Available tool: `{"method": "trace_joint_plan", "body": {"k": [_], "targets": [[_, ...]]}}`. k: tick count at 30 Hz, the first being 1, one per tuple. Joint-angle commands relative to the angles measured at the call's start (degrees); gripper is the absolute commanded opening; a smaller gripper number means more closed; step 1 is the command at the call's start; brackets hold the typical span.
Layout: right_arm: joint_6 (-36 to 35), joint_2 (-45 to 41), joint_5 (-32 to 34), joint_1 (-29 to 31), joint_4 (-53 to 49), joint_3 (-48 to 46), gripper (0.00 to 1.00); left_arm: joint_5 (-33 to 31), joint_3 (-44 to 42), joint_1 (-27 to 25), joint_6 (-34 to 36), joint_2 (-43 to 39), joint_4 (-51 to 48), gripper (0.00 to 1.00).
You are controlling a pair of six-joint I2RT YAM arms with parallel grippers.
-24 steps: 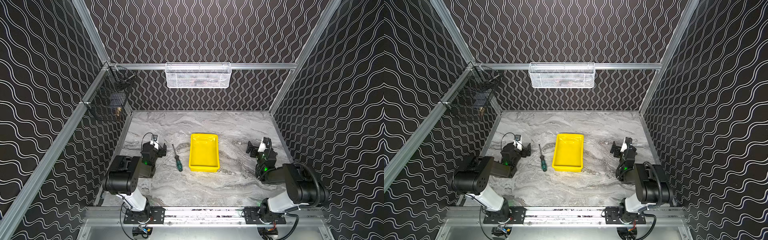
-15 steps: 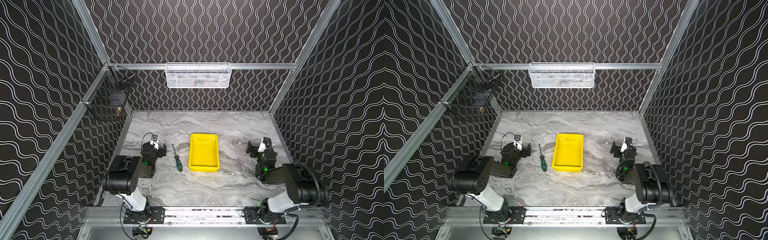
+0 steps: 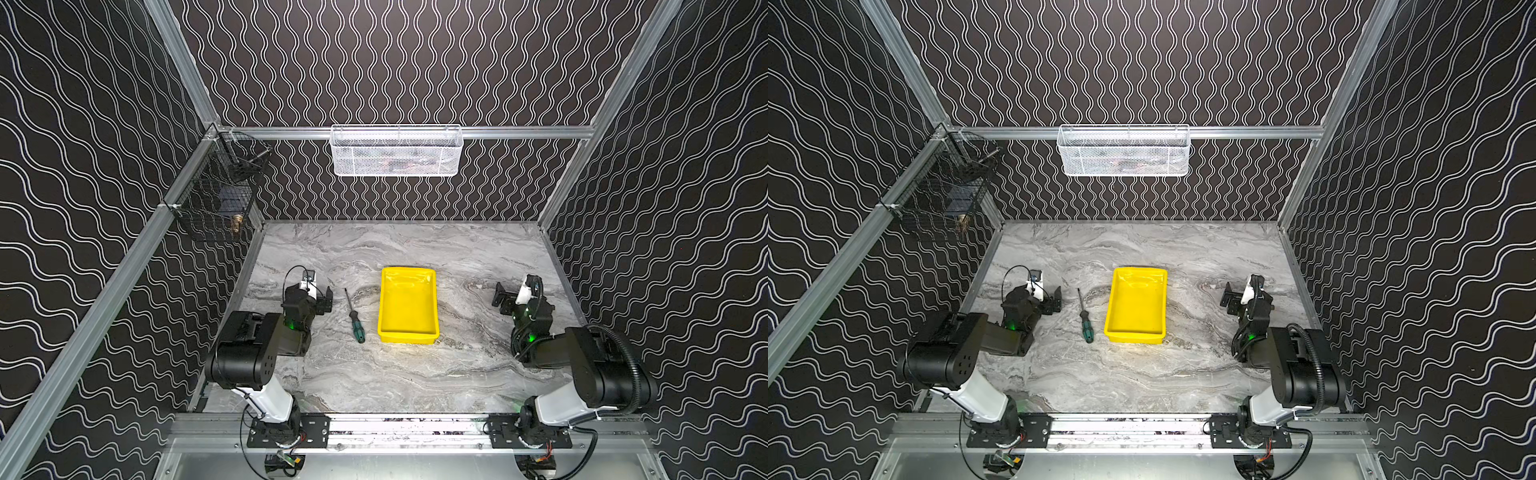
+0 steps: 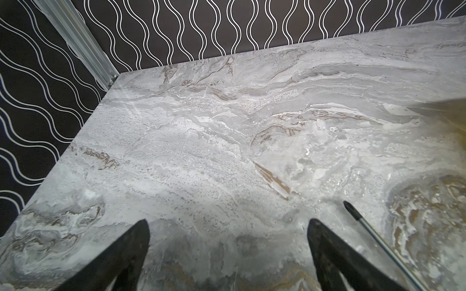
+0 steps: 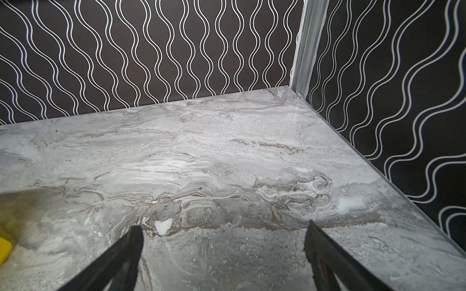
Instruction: Put the screwdriver in the bin
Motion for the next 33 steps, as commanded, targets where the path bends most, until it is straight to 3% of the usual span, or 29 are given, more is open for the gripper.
{"method": "trace_joint_plan", "body": {"k": [1,5,9,11,14,16,20,23,28,33], "targets": [[0.1,0.01,0.5,-0.05,2.69,0.16,1.0,-0.45,-0.07,0.01,-0.45,-0.06,0.89,0.99],[0.18,0.03,0.29,-0.05,2.59,0.16,1.0,-3.62,0.53,-0.07,-1.37,-1.32,-1.04,0.99],[0.5,-1.9,2.27,0.04,0.82,0.64,0.99,-9.01,3.99,-1.12,-2.32,-9.52,-14.02,0.99],[1.95,-7.68,4.77,0.04,-9.26,2.81,1.0,-14.5,7.31,-2.13,-5.89,-15.09,-24.52,0.99],[5.49,-16.0,6.22,0.04,-26.05,8.37,1.0,-16.99,13.05,-3.37,-13.58,-22.58,-40.14,0.99],[6.67,-19.93,3.83,0.03,-34.02,12.29,0.99,-20.79,16.47,-4.99,-19.31,-26.12,-49.08,0.99],[9.82,-23.67,-3.25,0.09,-52.59,23.77,0.99,-19.51,23.34,-6.75,-29.22,-29.87,-65.78,0.99],[10.95,-23.73,-7.67,0.21,-62.0,30.27,0.99,-17.27,28.38,-8.29,-37.08,-29.02,-77.14,0.99],[11.66,-23.54,-12.89,1.46,-71.59,35.21,0.99,-15.89,35.58,-15.49,-42.11,-23.55,-89.5,0.99],[12.56,-24.73,-15.87,1.89,-72.73,33.03,0.99,-14.42,36.6,-19.98,-45.54,-16.98,-91.15,0.99]]}}
